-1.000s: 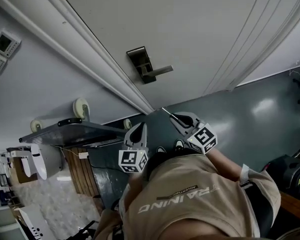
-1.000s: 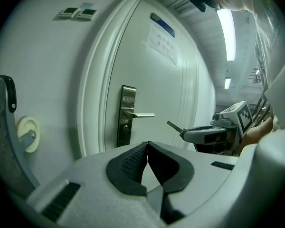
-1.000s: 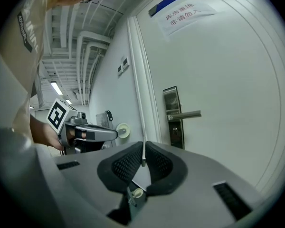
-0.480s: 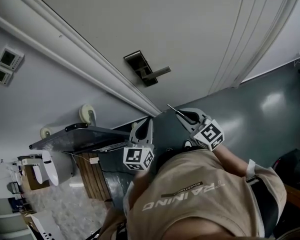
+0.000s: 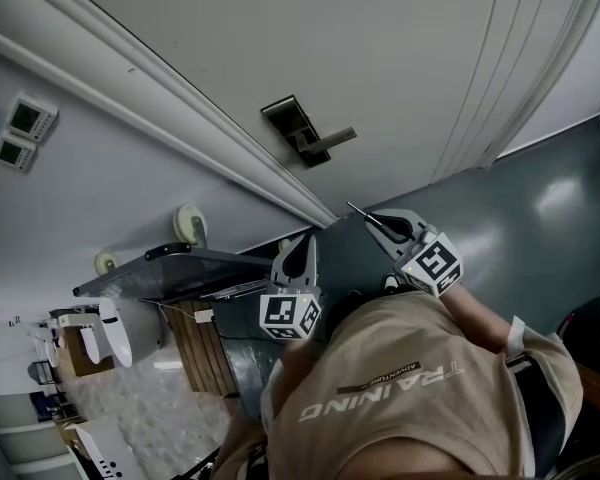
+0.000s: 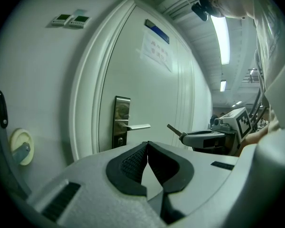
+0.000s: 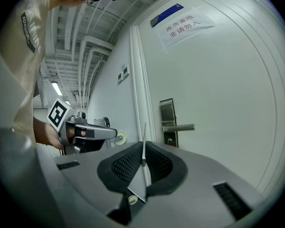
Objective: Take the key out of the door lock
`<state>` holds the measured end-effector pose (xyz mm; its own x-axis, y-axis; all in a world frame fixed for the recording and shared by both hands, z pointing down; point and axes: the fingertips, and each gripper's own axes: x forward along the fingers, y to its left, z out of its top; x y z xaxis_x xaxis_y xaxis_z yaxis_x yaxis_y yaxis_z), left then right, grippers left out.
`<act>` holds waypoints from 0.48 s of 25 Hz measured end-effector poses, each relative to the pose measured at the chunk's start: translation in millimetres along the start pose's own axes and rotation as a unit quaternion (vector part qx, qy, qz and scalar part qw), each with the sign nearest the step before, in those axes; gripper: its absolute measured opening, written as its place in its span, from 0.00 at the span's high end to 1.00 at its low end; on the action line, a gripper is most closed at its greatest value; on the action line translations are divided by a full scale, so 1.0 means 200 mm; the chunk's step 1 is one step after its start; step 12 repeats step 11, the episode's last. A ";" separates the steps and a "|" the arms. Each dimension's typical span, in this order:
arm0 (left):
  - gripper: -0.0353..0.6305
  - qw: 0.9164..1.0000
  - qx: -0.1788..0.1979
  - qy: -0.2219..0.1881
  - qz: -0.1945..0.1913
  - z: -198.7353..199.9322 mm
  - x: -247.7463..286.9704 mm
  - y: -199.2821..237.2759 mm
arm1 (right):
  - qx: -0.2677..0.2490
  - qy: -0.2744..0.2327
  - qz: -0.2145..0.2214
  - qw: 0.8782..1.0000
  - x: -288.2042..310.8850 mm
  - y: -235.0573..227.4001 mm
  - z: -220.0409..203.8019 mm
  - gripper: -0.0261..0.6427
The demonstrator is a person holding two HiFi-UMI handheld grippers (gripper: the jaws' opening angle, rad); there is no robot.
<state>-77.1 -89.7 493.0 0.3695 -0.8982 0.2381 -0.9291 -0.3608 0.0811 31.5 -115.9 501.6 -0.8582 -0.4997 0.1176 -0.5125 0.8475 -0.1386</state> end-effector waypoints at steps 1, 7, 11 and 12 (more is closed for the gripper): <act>0.93 1.000 0.000 -0.001 0.000 0.00 0.00 0.01 | -0.002 0.000 -0.001 1.000 0.00 0.00 0.01 0.94; 0.93 1.000 -0.002 0.002 0.002 -0.02 0.00 0.04 | -0.001 0.007 -0.004 1.000 0.04 0.00 -0.02 0.94; 0.93 1.000 -0.014 0.008 0.006 -0.04 -0.02 0.06 | 0.004 0.027 0.008 1.000 0.08 0.02 -0.06 0.94; 0.93 1.000 -0.014 0.008 0.006 -0.04 -0.02 0.06 | 0.004 0.027 0.008 1.000 0.08 0.02 -0.06 0.94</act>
